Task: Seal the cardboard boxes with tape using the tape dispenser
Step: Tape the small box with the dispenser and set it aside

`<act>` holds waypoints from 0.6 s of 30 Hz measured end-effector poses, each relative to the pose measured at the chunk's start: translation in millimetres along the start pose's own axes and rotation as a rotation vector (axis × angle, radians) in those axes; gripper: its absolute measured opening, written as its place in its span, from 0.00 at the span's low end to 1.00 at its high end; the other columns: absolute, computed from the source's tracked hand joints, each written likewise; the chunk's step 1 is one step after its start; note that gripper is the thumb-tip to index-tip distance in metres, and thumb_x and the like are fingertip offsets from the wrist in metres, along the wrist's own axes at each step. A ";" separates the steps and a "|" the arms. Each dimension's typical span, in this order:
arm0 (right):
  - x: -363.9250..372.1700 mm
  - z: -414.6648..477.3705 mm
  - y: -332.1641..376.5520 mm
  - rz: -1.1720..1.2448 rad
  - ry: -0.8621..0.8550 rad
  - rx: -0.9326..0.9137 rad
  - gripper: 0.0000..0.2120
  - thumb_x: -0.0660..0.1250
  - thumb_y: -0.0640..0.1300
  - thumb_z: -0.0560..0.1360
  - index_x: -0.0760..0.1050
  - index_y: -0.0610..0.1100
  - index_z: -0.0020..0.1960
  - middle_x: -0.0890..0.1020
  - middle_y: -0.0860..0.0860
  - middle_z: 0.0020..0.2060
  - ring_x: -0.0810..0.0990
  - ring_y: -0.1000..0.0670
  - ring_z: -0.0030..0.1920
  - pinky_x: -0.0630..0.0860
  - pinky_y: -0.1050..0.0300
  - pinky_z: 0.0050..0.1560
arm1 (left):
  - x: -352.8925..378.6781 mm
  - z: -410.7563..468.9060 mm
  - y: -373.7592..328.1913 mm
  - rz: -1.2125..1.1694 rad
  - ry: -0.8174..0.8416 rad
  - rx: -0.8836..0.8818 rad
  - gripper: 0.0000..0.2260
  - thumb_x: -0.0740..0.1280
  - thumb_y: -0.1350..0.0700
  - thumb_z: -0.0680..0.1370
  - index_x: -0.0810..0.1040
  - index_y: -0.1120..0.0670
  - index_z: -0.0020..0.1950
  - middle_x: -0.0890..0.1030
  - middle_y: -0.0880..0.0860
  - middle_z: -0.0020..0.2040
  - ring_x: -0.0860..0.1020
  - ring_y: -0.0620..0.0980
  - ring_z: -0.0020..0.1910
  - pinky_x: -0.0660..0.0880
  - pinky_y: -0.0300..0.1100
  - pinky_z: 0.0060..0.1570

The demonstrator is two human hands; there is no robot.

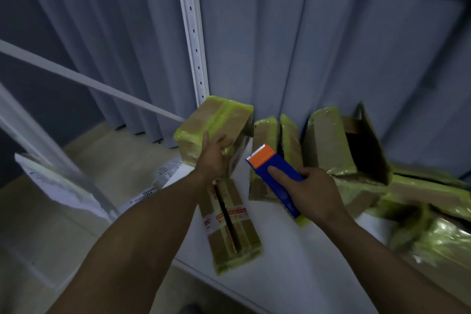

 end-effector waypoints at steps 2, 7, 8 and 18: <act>-1.7 -1.6 0.2 -0.001 0.004 -0.003 0.29 0.73 0.67 0.70 0.80 0.39 0.37 0.81 0.50 0.27 0.80 0.57 0.26 0.69 0.68 0.25 | -4.6 4.1 9.7 0.049 0.018 0.018 0.29 0.65 0.46 0.72 0.73 0.56 0.71 0.64 0.59 0.77 0.50 0.59 0.80 0.44 0.52 0.78; -7.7 -10.2 0.3 0.001 0.013 0.002 0.31 0.73 0.68 0.69 0.76 0.38 0.34 0.78 0.51 0.24 0.78 0.56 0.25 0.69 0.65 0.27 | -8.2 -45.8 9.7 0.058 -0.249 0.015 0.29 0.71 0.49 0.75 0.66 0.46 0.75 0.62 0.54 0.74 0.59 0.56 0.73 0.67 0.49 0.64; -9.5 -12.6 0.5 -0.011 0.018 0.001 0.30 0.73 0.68 0.69 0.74 0.40 0.32 0.77 0.52 0.23 0.77 0.56 0.24 0.68 0.65 0.27 | -7.7 -60.7 7.0 0.098 -0.313 -0.018 0.28 0.71 0.47 0.75 0.67 0.46 0.73 0.65 0.55 0.70 0.63 0.57 0.69 0.70 0.50 0.61; -34.1 -58.8 -11.8 -0.109 0.093 0.010 0.24 0.74 0.65 0.71 0.78 0.45 0.32 0.80 0.53 0.25 0.80 0.60 0.26 0.71 0.67 0.29 | 47.6 -127.0 35.6 0.071 0.320 -0.398 0.41 0.66 0.23 0.62 0.65 0.37 0.72 0.73 0.54 0.63 0.74 0.56 0.63 0.72 0.51 0.66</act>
Point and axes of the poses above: each hand's wrist, its own z-axis towards the middle knuckle, its own x-axis out of the palm, y = z × x, the point moved 2 cm from there along z, towards the middle knuckle
